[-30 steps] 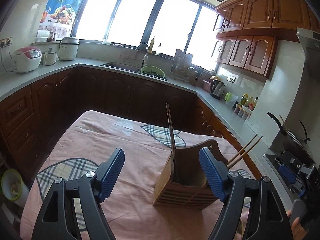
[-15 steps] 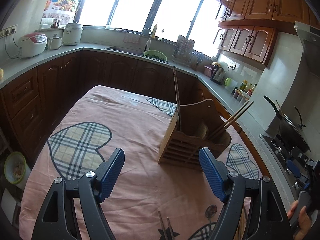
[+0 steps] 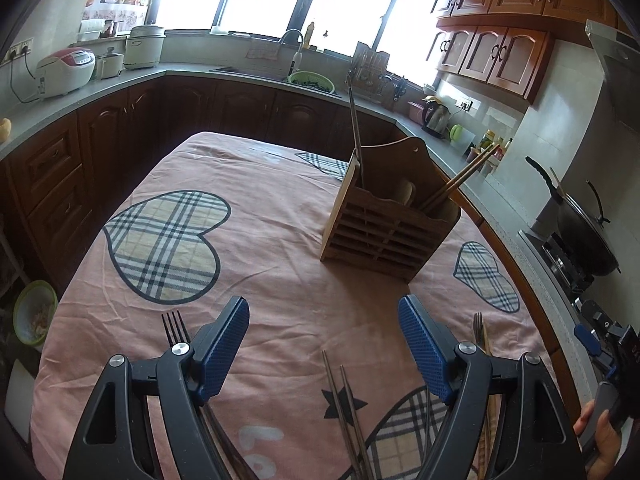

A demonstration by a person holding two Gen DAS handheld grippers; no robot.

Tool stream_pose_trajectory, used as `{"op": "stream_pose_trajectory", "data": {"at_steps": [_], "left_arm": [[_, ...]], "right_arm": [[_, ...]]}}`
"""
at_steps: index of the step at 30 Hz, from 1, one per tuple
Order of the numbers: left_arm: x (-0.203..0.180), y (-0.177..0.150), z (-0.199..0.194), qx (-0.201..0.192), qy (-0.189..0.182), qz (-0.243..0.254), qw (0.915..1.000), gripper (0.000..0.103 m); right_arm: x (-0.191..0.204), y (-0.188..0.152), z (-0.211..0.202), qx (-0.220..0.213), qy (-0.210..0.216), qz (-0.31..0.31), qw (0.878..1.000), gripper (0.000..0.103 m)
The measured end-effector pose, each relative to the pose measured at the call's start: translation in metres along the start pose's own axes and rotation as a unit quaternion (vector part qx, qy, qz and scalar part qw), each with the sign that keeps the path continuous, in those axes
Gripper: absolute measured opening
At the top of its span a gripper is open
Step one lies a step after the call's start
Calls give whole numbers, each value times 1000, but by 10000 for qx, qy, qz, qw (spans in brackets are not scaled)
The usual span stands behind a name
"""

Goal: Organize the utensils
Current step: 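Move both tools back down toward the remaining utensils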

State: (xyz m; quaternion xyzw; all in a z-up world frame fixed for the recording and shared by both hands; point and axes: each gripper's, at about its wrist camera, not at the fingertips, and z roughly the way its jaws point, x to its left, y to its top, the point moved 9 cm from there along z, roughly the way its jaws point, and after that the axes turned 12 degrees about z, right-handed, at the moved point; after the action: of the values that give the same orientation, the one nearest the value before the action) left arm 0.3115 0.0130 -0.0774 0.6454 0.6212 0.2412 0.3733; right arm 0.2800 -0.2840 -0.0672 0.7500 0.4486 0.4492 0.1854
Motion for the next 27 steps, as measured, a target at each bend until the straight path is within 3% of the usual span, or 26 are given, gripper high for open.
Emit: {"op": "stream_pose_trajectory", "data": {"at_steps": [22, 27], "left_arm": [[-18, -24, 27, 681, 159, 354, 9969, 74], [-21, -27, 43, 879, 197, 445, 9949, 68]], "right_arm": [[-13, -31, 2, 327, -108, -171, 9993, 100], [-18, -32, 10, 405, -211, -223, 9987, 91]]}}
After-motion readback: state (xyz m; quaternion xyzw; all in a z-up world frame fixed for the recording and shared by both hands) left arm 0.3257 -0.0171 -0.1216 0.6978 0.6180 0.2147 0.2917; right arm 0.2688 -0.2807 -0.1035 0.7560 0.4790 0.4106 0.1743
